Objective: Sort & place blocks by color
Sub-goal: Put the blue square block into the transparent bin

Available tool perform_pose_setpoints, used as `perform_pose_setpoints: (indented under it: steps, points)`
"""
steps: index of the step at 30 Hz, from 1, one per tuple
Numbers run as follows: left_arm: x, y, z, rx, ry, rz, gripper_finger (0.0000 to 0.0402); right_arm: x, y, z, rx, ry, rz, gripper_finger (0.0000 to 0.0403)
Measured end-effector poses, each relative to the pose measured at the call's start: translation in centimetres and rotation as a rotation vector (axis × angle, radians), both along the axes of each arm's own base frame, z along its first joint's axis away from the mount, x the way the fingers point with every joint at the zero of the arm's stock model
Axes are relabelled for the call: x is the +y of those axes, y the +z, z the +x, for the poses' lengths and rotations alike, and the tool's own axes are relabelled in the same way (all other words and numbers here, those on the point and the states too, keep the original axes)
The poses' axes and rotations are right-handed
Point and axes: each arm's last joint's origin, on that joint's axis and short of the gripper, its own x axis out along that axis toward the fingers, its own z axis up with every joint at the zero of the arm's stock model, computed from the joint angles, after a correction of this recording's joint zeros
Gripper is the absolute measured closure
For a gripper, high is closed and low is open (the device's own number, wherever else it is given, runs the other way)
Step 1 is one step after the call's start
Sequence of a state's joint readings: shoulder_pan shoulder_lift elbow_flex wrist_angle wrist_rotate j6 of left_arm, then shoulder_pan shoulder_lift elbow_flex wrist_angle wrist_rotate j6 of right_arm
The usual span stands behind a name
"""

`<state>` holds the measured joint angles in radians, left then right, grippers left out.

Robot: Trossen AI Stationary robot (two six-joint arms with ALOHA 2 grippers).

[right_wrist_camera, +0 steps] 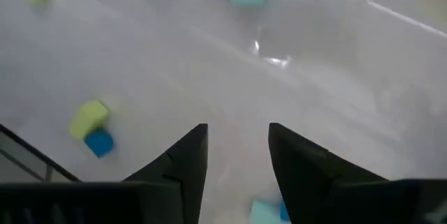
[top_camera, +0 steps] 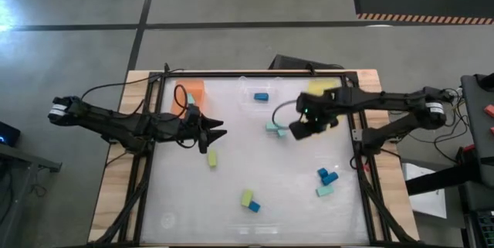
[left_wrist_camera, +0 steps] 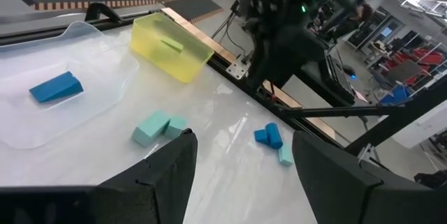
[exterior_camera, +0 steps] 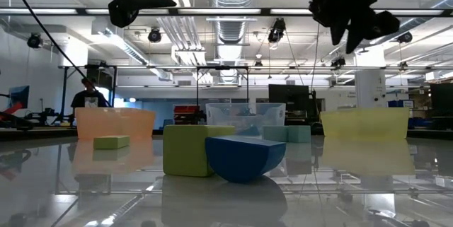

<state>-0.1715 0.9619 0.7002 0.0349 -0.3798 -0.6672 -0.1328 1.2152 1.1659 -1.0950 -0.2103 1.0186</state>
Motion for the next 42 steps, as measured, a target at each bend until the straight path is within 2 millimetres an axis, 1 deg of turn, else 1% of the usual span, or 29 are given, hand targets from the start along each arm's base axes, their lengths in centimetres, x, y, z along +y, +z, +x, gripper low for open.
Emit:
perform_pose_setpoints:
  steps: [6, 12, 16, 20, 24, 30, 42]
  points:
    - [0.2, 0.0, 0.0, 0.004, 0.004, 0.02, 0.0182, 2.9, -2.2, 0.0, 0.114, -0.007, 0.05, 0.0229]
    - [0.2, 0.0, 0.0, 0.006, 0.004, 0.027, 0.0182, 5.2, -4.9, -0.7, 0.241, 0.008, 0.094, 0.0198]
    - [0.2, 0.0, 0.0, 0.006, 0.004, 0.027, 0.0182, 6.4, -7.0, -1.5, 0.341, 0.022, 0.125, 0.0188]
    - [0.2, -0.1, 0.0, 0.008, 0.005, 0.028, 0.0182, 7.4, -8.9, -2.2, 0.435, 0.045, 0.169, 0.0186]
    - [0.3, -0.1, 0.0, 0.008, 0.007, 0.028, 0.0182, 7.9, -10.2, -2.3, 0.494, 0.067, 0.183, 0.0186]
    - [0.3, -0.1, 0.0, 0.009, 0.007, 0.028, 0.0182, 8.1, -11.9, -1.4, 0.504, 0.096, 0.177, 0.0186]
    - [0.3, -0.1, 0.0, 0.01, 0.008, 0.028, 0.0182, 8.4, -15.0, -0.5, 0.605, 0.149, 0.176, 0.0186]
